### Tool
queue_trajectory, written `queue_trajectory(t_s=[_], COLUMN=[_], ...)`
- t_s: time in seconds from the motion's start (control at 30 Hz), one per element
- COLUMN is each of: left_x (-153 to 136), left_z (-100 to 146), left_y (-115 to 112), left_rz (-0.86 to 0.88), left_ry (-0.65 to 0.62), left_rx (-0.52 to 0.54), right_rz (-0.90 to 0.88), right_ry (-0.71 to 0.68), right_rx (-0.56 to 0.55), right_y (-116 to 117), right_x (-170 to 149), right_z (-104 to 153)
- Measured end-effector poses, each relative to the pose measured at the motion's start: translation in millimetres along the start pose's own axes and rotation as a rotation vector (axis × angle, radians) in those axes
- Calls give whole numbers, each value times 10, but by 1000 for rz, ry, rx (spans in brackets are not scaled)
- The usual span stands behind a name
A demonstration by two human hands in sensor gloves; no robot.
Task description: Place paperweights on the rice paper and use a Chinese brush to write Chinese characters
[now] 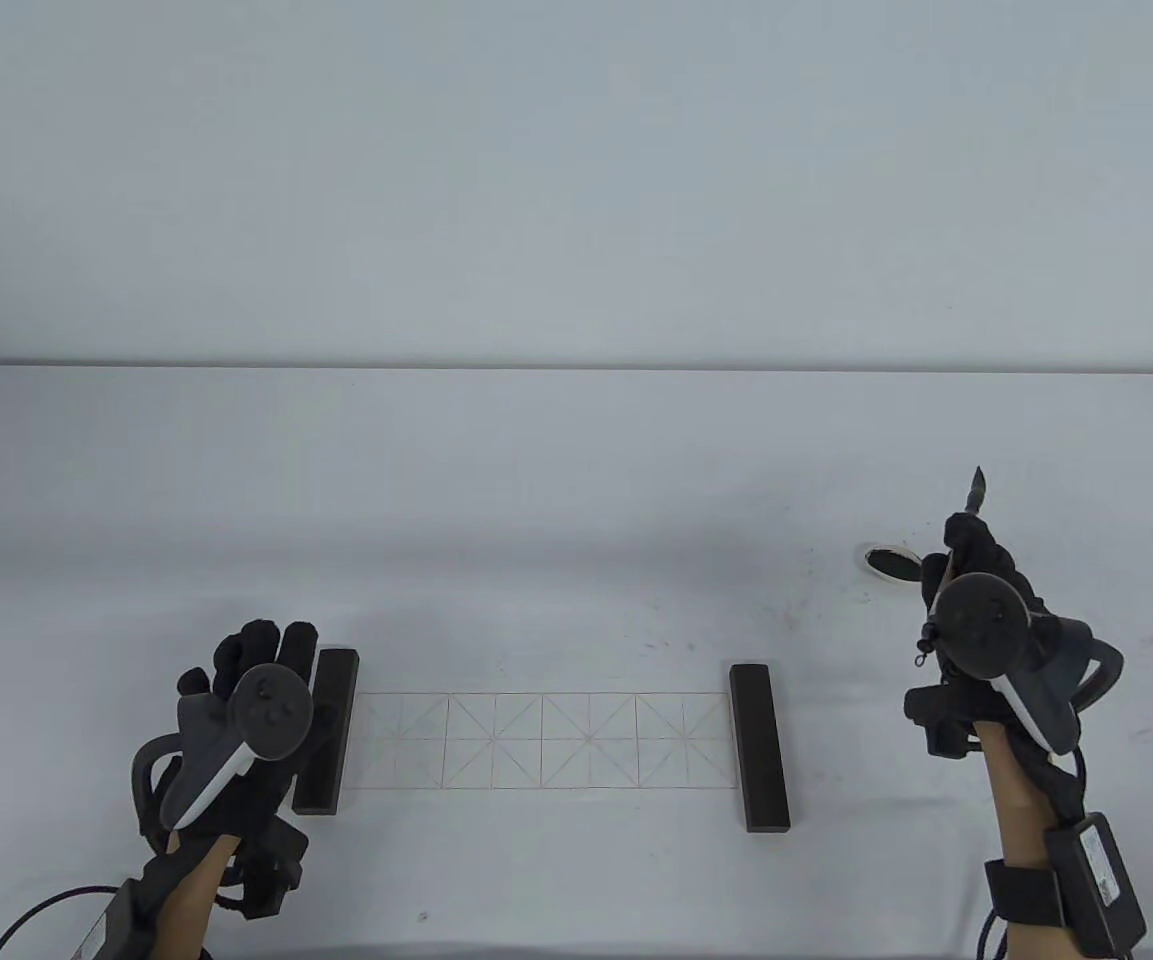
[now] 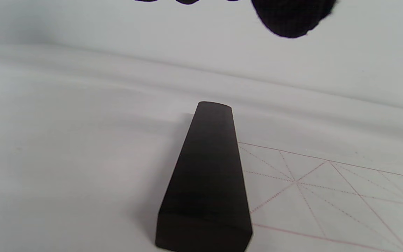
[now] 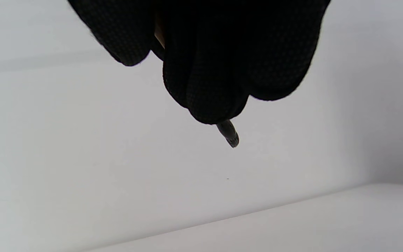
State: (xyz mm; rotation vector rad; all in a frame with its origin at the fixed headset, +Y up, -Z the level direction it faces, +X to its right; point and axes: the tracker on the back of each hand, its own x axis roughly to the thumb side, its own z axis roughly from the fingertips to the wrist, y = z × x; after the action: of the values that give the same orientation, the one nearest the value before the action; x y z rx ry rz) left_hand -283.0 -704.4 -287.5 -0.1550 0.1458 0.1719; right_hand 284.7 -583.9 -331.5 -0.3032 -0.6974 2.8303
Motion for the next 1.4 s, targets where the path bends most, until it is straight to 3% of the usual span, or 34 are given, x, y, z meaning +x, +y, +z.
queue_trajectory(t_s=[0.3,0.57,1.03,1.4], left_x=[-1,10,12,15], left_z=[1,-5,-24,-25], left_y=[-4,-9,-33,-34], left_rz=[0,-12,-14,-17], left_ry=[1,-4,1,0], left_rx=[-5,0,-26,-26], right_rz=[-196,-357,-342,-260], right_ry=[175,402,475,462], right_rx=[-150,-239,-145,-128], right_y=[107,370,882,935], right_x=[-401,-840,-988,-965], right_z=[-99,-80,-73,-94])
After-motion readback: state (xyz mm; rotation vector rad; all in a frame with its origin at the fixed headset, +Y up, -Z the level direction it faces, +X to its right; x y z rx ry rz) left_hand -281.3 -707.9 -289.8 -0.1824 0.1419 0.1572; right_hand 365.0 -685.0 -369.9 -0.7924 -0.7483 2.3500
